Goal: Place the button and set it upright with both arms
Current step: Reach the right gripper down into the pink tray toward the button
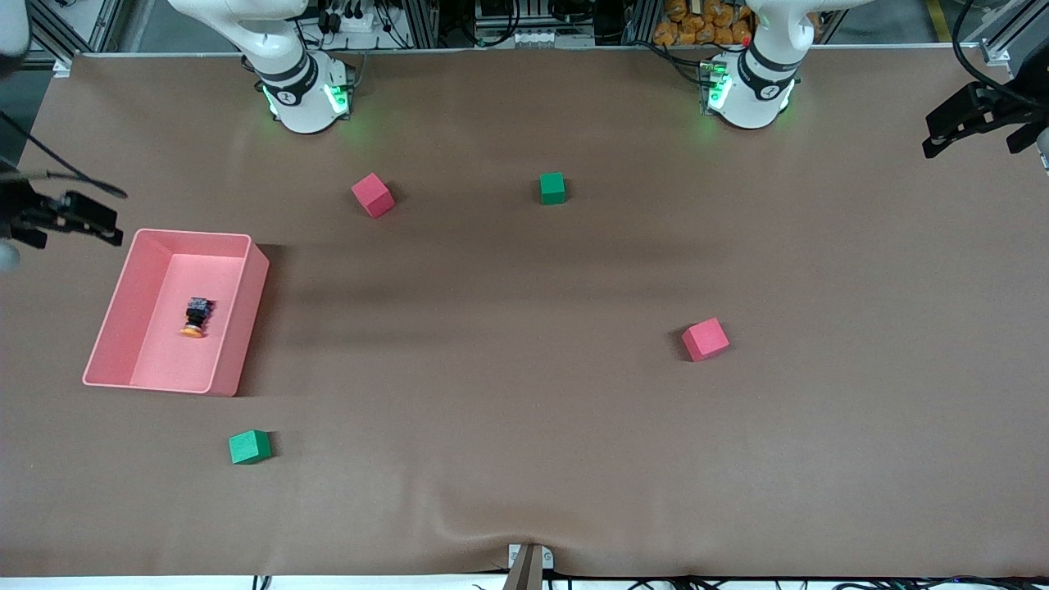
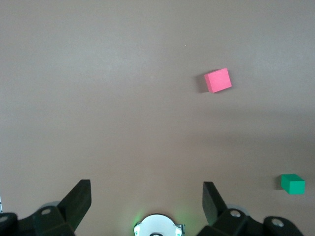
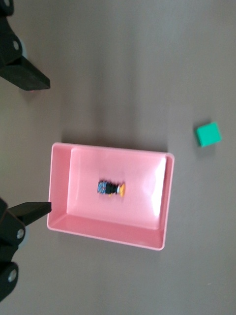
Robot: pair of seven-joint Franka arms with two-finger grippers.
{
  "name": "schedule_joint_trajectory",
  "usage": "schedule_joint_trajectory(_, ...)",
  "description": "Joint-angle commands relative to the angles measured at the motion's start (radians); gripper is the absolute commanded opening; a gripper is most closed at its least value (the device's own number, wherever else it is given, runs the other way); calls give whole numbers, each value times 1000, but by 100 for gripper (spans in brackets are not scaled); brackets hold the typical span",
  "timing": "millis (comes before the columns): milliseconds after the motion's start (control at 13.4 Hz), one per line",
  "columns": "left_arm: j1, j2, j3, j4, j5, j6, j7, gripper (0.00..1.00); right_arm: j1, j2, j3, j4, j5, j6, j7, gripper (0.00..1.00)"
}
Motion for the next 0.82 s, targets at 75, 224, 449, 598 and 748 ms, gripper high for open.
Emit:
schedule_joint_trajectory(75,-4,8,-10,12,4,-7,16,100,-61,106,10,-12,-20,66,11,100)
schedule_joint_trajectory(224,-4,18,-10,12,13,-7,16,100,-109,106,12,-105,-7,163,1,100)
schedule_joint_trajectory(449,10,28,-10,14,4,21,18,100,-164,106,12,-265,4,327,-64,100)
schedule_joint_trajectory(598,-2,32,-9,8,4,62,18,100,-192,116,10,-355,30,428,-122,100)
schedule_joint_trajectory(748,-34,49,5,1,6,79,18,100,-213,141,12,-415,34,514,-137,100)
